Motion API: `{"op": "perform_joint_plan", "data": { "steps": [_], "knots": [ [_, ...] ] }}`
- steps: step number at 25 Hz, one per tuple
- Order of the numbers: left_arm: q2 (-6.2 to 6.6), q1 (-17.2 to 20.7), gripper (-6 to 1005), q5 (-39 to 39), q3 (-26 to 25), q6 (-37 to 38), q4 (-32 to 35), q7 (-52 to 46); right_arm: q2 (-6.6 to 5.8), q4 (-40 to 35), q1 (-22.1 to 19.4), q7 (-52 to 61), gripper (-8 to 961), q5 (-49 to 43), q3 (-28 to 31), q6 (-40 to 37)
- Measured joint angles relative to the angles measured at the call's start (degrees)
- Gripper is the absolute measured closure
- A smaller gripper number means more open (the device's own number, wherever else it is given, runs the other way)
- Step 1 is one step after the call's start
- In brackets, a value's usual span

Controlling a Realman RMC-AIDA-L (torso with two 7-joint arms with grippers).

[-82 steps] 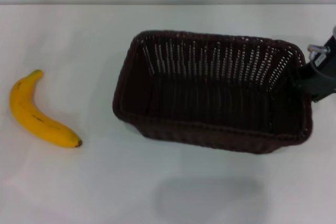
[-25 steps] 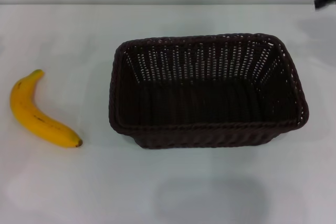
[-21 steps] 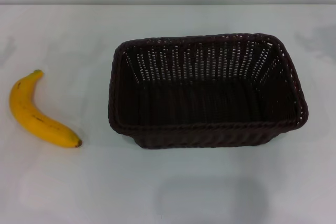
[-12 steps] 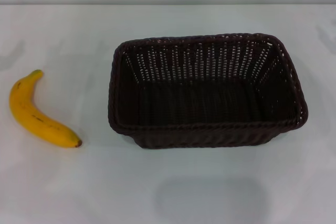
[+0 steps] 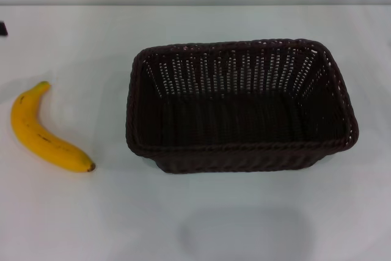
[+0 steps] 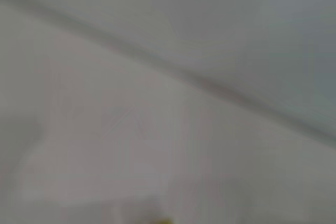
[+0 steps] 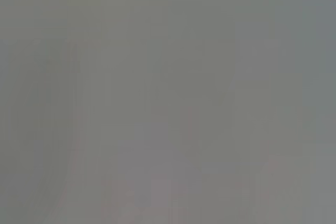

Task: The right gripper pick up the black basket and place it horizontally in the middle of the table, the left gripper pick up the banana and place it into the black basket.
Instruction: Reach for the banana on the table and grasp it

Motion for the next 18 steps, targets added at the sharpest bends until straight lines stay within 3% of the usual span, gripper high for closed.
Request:
{"op": "perform_joint_plan", "data": {
  "steps": [6, 11, 18],
  "knots": [
    [2.46, -7.5, 135, 17.4, -0.3, -9.3, -4.9, -7.4, 0.01, 1.0, -0.2, -7.7, 488, 5.1, 0.0, 0.5],
    [2.35, -15.3, 135, 26.6, -0.1, -9.0, -13.3, -9.9, -0.06, 1.0, -1.4, -13.2, 488, 8.2, 0.4, 0.6],
    [2.07, -20.3, 136, 28.7, 0.1, -2.7, -28.6, -12.8, -0.04, 2.6, -1.2, -17.7, 488, 8.3, 0.8, 0.5]
  ]
}}
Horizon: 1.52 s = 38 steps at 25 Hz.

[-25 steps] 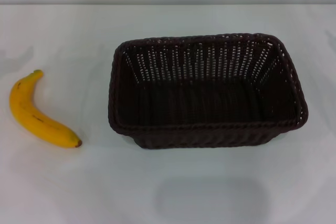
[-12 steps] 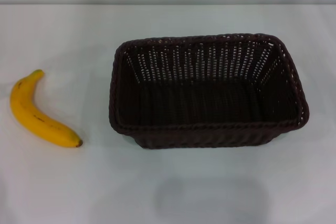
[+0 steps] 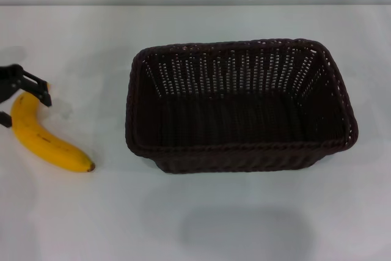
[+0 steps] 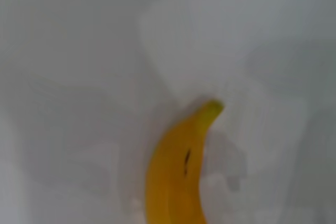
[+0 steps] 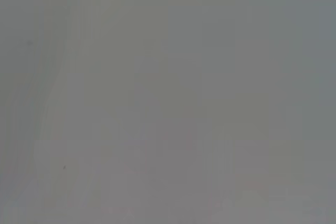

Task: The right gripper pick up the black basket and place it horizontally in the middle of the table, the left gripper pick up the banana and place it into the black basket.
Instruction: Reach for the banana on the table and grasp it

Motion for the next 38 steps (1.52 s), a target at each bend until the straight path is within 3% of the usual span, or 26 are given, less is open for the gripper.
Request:
{"op": "perform_joint_plan", "data": {
  "steps": [10, 28, 38],
  "knots": [
    [-0.79, -0.6, 134, 3.2, 0.0, -1.1, -2.5, -3.9, 0.0, 0.1, 0.0, -3.7, 488, 0.4, 0.1, 0.0],
    [-2.59, -0.1, 134, 6.8, 0.1, 5.2, -5.5, -6.1, 0.0, 2.1, 0.0, -6.8, 488, 0.5, 0.1, -0.2],
    [-2.58, 0.4, 135, 7.4, 0.1, 7.9, -5.6, -5.6, 0.08, 2.9, 0.2, -7.0, 488, 0.5, 0.1, -0.2]
  ]
}}
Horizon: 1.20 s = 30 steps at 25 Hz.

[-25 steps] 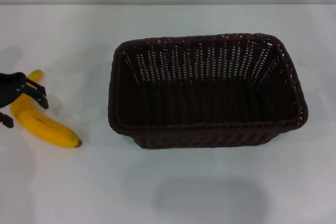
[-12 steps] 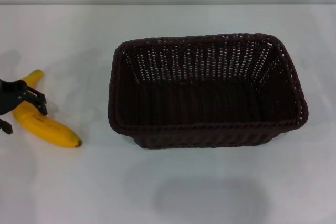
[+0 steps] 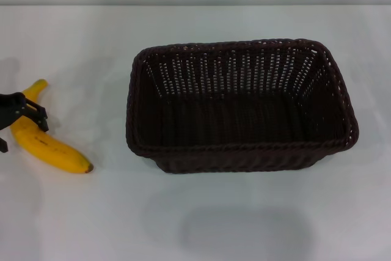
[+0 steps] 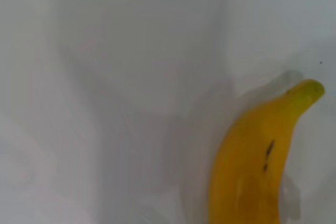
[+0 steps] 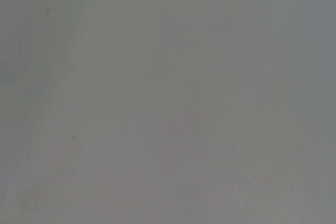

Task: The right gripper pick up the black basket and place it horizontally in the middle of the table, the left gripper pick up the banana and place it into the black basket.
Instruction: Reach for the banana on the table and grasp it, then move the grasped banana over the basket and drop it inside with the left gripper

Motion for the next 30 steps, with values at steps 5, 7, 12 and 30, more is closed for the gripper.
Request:
{"op": "perform_joint_plan", "data": {
  "steps": [5, 7, 12, 30],
  "knots": [
    [0.2, 0.2, 156, 0.0, 0.0, 0.1, 0.0, 0.3, 0.01, 0.0, 0.3, 0.0, 488, 0.0, 0.0, -0.2],
    [0.18, 0.3, 177, -0.1, 0.0, 0.4, 0.0, 0.6, 0.01, 0.0, 0.4, 0.0, 488, -0.1, 0.0, -0.2],
    [0.19, 0.3, 335, -0.3, 0.0, 0.6, 0.0, 1.7, 0.01, 0.0, 0.5, 0.0, 488, 0.0, 0.0, -0.3],
    [2.37, 0.8, 498, -14.7, -0.1, -8.8, 20.4, 16.4, 0.04, -0.5, 0.4, 0.6, 488, 1.9, 0.0, 0.5]
  ]
}}
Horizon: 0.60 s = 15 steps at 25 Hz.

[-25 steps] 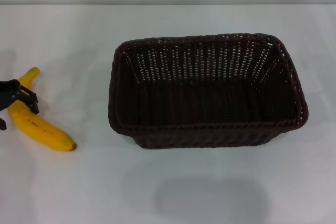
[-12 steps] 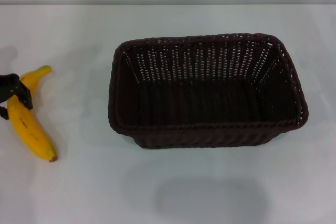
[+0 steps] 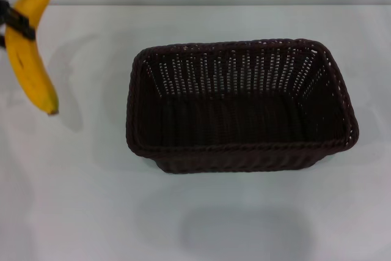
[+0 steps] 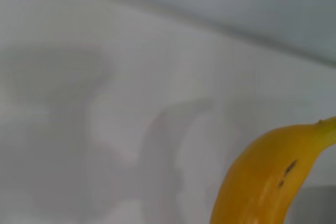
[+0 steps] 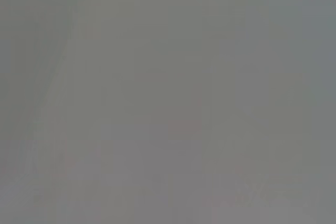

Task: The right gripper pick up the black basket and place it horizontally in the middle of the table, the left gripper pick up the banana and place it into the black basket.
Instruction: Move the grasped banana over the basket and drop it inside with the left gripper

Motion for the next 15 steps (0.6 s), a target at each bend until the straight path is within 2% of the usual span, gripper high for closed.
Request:
{"op": "perform_joint_plan", "data": {
  "steps": [5, 7, 9, 12, 15],
  "knots": [
    [0.17, 1.4, 497, -12.4, 0.1, -7.8, 12.0, 11.2, 0.06, 0.3, -0.7, 0.5, 488, 3.1, 0.0, 2.7],
    [0.09, 1.0, 497, -17.8, 0.9, -9.4, 12.4, 14.4, 0.06, 0.4, -0.9, 1.9, 488, 3.5, -0.1, 3.2],
    [-0.24, 0.4, 497, -21.7, 4.1, -9.8, 11.5, 16.4, 0.06, 0.5, -1.0, 3.6, 488, 3.5, -0.5, 3.6],
    [-1.58, -1.3, 497, -23.6, 11.0, -7.7, 9.0, 17.6, 0.06, 1.2, -1.0, 4.7, 488, 3.5, -0.4, 4.4],
    [-4.04, -4.2, 498, -23.5, 15.7, -5.4, 6.0, 19.5, 0.06, 2.0, -1.0, 5.5, 488, 3.5, -0.1, 5.7]
  ]
}}
